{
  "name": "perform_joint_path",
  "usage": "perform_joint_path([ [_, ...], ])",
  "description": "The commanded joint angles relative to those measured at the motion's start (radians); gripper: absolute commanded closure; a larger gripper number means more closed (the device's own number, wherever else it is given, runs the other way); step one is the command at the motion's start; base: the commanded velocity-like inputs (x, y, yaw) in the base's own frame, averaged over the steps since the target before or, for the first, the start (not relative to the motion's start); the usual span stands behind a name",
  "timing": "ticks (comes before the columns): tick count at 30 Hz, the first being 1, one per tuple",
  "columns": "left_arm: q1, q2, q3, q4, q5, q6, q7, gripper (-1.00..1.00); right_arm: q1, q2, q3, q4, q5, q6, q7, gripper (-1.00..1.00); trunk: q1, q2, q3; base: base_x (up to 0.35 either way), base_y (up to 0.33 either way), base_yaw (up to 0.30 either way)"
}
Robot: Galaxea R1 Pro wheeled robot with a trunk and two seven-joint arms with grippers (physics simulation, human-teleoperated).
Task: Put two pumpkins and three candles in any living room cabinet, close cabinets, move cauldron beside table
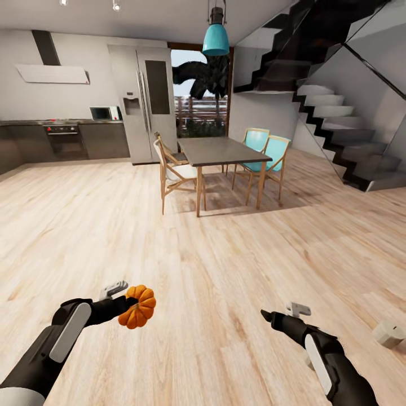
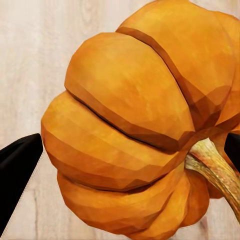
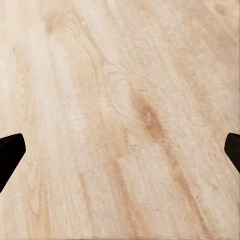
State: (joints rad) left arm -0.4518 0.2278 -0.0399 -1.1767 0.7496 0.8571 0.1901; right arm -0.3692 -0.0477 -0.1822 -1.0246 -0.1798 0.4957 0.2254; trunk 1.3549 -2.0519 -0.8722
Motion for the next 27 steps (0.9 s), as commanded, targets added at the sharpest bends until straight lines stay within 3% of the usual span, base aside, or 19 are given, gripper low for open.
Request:
perform_joint_path([
  [1, 0.0, 0.001, -0.003, 0.01, 0.008, -0.014, 0.013, 1.0, -0.001, 0.009, -0.002, 0.005, -0.002, 0.002, -0.016, -1.0, -0.004, 0.007, 0.002, 0.0, 0.0, 0.0],
  [3, -0.002, -0.002, -0.006, 0.067, -0.029, -0.073, 0.015, 1.0, -0.001, 0.022, -0.002, 0.015, 0.0, -0.012, -0.05, -1.0, -0.012, 0.021, 0.009, 0.0, 0.0, 0.0],
  [7, -0.006, -0.031, -0.009, 0.196, -0.151, -0.205, 0.017, 1.0, -0.001, 0.03, -0.002, 0.061, 0.0, -0.066, -0.084, -1.0, -0.027, 0.049, 0.021, 0.0, 0.0, 0.0],
  [10, -0.007, -0.053, -0.01, 0.305, -0.205, -0.289, 0.017, 1.0, -0.001, 0.031, -0.002, 0.104, -0.001, -0.115, -0.09, -1.0, -0.039, 0.07, 0.03, 0.0, 0.0, 0.0],
  [16, -0.007, -0.081, -0.011, 0.428, -0.259, -0.418, 0.017, 1.0, -0.001, 0.032, -0.002, 0.193, -0.002, -0.27, -0.089, -1.0, -0.062, 0.112, 0.049, 0.0, 0.0, 0.0],
  [21, -0.007, -0.098, -0.014, 0.519, -0.28, -0.54, 0.017, 1.0, -0.001, 0.031, -0.002, 0.22, -0.002, -0.301, -0.089, -1.0, -0.081, 0.147, 0.065, 0.0, 0.0, 0.0],
  [27, -0.007, -0.103, -0.017, 0.579, -0.288, -0.576, 0.017, 1.0, -0.001, 0.032, -0.002, 0.225, -0.002, -0.308, -0.09, -1.0, -0.104, 0.189, 0.084, 0.0, 0.0, 0.0],
])
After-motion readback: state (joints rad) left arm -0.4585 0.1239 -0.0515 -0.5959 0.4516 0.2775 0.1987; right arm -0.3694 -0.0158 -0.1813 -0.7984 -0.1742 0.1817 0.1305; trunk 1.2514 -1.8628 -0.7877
